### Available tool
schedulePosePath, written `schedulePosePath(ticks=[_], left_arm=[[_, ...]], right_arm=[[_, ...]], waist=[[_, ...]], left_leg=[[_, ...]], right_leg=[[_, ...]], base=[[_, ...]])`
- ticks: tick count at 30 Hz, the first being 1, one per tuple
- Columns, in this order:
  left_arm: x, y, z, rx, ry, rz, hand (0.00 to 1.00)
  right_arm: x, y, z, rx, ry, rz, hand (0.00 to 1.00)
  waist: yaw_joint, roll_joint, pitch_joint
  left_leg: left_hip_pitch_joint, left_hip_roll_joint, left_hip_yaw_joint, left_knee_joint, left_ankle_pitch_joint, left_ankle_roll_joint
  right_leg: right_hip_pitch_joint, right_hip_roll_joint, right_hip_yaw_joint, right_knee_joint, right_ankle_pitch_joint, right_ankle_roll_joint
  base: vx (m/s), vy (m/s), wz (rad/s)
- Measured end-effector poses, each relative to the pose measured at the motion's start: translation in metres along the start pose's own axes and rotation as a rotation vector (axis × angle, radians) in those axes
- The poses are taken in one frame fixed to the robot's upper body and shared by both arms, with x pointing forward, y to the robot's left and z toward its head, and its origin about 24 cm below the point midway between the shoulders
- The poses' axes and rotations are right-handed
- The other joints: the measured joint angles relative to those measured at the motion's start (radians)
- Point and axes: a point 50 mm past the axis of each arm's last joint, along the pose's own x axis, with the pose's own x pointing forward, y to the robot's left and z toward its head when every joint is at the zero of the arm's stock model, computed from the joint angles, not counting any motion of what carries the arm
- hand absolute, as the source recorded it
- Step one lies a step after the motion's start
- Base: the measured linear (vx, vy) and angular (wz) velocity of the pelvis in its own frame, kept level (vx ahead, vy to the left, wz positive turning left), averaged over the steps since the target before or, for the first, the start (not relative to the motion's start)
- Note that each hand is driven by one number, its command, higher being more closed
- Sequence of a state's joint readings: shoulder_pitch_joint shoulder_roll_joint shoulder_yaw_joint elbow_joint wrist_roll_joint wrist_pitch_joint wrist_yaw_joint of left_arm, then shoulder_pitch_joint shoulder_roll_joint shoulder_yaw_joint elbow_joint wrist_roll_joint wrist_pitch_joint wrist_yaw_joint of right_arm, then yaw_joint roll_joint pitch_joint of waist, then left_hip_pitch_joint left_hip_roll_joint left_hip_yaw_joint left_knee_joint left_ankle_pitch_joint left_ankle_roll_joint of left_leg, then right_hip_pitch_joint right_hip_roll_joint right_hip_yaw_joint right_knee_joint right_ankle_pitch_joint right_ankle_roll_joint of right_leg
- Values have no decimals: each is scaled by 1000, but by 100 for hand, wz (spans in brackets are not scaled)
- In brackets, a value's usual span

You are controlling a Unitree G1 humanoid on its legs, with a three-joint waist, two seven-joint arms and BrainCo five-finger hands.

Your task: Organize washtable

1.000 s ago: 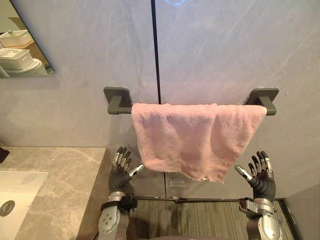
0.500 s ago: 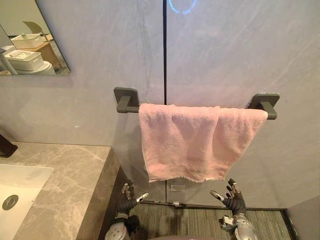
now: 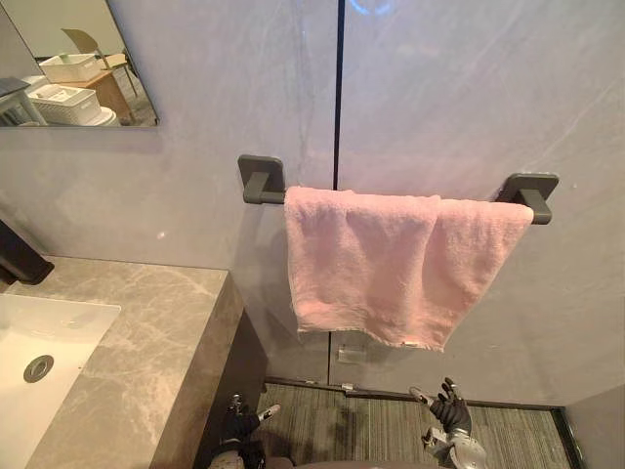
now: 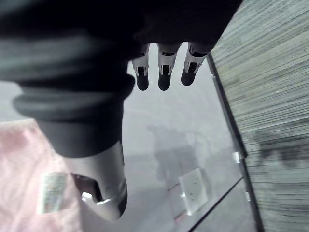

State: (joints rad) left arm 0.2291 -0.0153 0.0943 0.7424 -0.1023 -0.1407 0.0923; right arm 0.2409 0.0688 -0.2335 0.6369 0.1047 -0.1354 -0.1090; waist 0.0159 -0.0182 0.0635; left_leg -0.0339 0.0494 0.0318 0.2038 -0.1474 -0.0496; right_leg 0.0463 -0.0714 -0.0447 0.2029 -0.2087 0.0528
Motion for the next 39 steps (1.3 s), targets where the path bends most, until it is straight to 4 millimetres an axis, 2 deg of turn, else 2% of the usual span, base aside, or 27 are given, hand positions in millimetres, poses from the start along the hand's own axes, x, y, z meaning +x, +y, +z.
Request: schedulePosePath(ticks=[4,6,9,11,13,15,17,18,19,20,22,23,24,25,26,27,28,29,30,31,32,33,35,37,38,39], left_arm=[[1,11,-14,21,72,35,0],[1,13,-16,30,83,38,0],[6,14,-13,67,90,35,0],[7,15,-11,71,83,38,0],[10,16,-4,92,64,42,0],[13,13,2,112,51,28,0],[15,10,4,122,45,15,0],[15,9,5,123,43,13,0],[16,9,6,130,39,13,0],[18,10,11,151,23,11,0],[20,12,16,164,8,16,0],[20,15,18,170,4,24,0],[20,17,18,172,4,29,0],[20,18,18,173,4,45,0],[20,13,15,160,13,39,0],[20,11,15,156,16,35,0],[21,-1,18,136,7,11,0],[22,-11,20,125,-2,-13,0],[22,-13,20,120,-3,-17,0],[21,-15,20,121,-1,-19,0],[21,-17,19,124,2,-22,0],[22,-20,23,126,-11,-32,0],[23,-19,23,124,-8,-28,0],[22,-21,21,123,-4,-32,0],[22,-21,21,123,-2,-32,0],[22,-21,20,125,3,-34,0]], right_arm=[[-2,-4,-25,-21,135,-16,0],[-1,-6,-26,-22,143,-24,0],[5,-4,-23,-38,149,-19,0],[12,3,-13,-58,124,3,0],[21,14,1,-96,87,39,0],[24,16,7,-120,67,50,0],[25,16,11,-147,55,60,0],[26,18,11,-164,52,71,0],[25,19,11,-171,51,77,0],[25,18,11,-179,53,76,0],[25,15,9,-191,56,71,0],[25,16,11,-200,51,73,0],[26,17,12,-203,49,76,0],[29,17,17,-211,35,76,0],[33,15,26,-224,11,73,0],[34,14,29,-228,4,72,0],[37,9,36,-248,-16,61,0],[37,-1,35,-262,-8,39,0],[37,-4,34,-268,-3,32,0],[37,-9,32,-277,8,18,0],[38,-11,33,-282,8,7,0],[38,-9,33,-277,7,3,0],[38,-6,36,-261,-4,0,0],[36,0,30,-247,8,5,0],[35,1,27,-242,17,7,0],[33,1,24,-240,25,7,0]], waist=[[-2,3,-5],[-1,2,-6],[-1,-11,3],[0,-16,20],[-2,-10,50],[-1,-7,71],[-1,14,90],[-1,5,86],[-1,14,91],[-3,11,90],[-3,4,85],[-1,-14,75],[-2,-20,72],[1,-21,68],[0,-6,71],[-3,-4,72],[-10,23,95],[-15,41,108],[-18,45,111],[-27,56,118],[-28,60,119],[-39,48,129],[-43,39,134],[-57,47,131],[-58,49,131],[-60,63,123]], left_leg=[[25,-2,22,-70,33,3],[31,-4,26,-87,38,6],[53,-12,51,-110,39,6],[67,-7,71,-119,38,6],[68,7,87,-114,38,6],[63,11,82,-98,37,8],[59,20,74,-82,37,14],[48,14,63,-70,37,15],[32,13,46,-54,37,15],[0,15,10,-23,36,14],[-47,16,-36,18,32,5],[-90,15,-62,52,20,-23],[-106,13,-72,64,18,-36],[-143,18,-100,75,33,-66],[-174,30,-123,64,58,-95],[-183,40,-136,53,75,-106],[-200,60,-190,17,133,-126],[-200,76,-229,-34,205,-124],[-202,80,-235,-55,241,-114],[-202,83,-226,-137,378,-115],[-194,89,-214,-224,498,-108],[-212,88,-158,-233,498,-109],[-238,54,-11,6,317,-62],[-197,58,104,192,119,-49],[-171,59,123,228,71,-51],[-127,74,140,256,15,-53]], right_leg=[[2,2,24,-59,34,1],[6,3,35,-70,41,0],[10,5,57,-80,44,2],[-8,6,78,-52,44,2],[-63,12,64,45,44,2],[-86,3,24,101,45,3],[-108,-6,7,167,32,9],[-136,-45,-21,249,-3,9],[-146,-76,-24,290,-12,9],[-156,-117,4,344,-20,20],[-156,-153,83,372,-16,26],[-155,-163,161,362,2,46],[-153,-163,192,348,-12,79],[-150,-150,199,310,-74,132],[-139,-136,169,268,-123,132],[-138,-135,151,254,-147,122],[-138,-108,99,258,-182,96],[-140,-94,52,283,-187,80],[-142,-85,28,294,-192,65],[-149,-64,-23,310,-189,34],[-158,-63,-49,297,-175,12],[-176,-73,-108,280,-148,-29],[-191,-102,-177,256,-108,-56],[-187,-109,-260,216,-61,-74],[-187,-109,-290,207,-50,-80],[-185,-111,-336,201,-40,-83]], base=[[84,11,-15],[149,7,-23],[92,19,-24],[47,18,-39],[-14,-8,-25],[-18,2,7],[-46,8,20],[-51,0,34],[-71,-58,65],[-66,-109,66],[-110,-233,77],[-152,-310,66],[-180,-388,45],[-251,-481,31],[-211,-400,33],[-301,-478,62],[-291,-374,99],[-354,-434,113],[-311,-323,130],[-254,-248,106],[-330,-249,121],[-275,-153,104],[-335,-198,106],[-326,-150,111],[-223,-41,115],[-262,29,126]])
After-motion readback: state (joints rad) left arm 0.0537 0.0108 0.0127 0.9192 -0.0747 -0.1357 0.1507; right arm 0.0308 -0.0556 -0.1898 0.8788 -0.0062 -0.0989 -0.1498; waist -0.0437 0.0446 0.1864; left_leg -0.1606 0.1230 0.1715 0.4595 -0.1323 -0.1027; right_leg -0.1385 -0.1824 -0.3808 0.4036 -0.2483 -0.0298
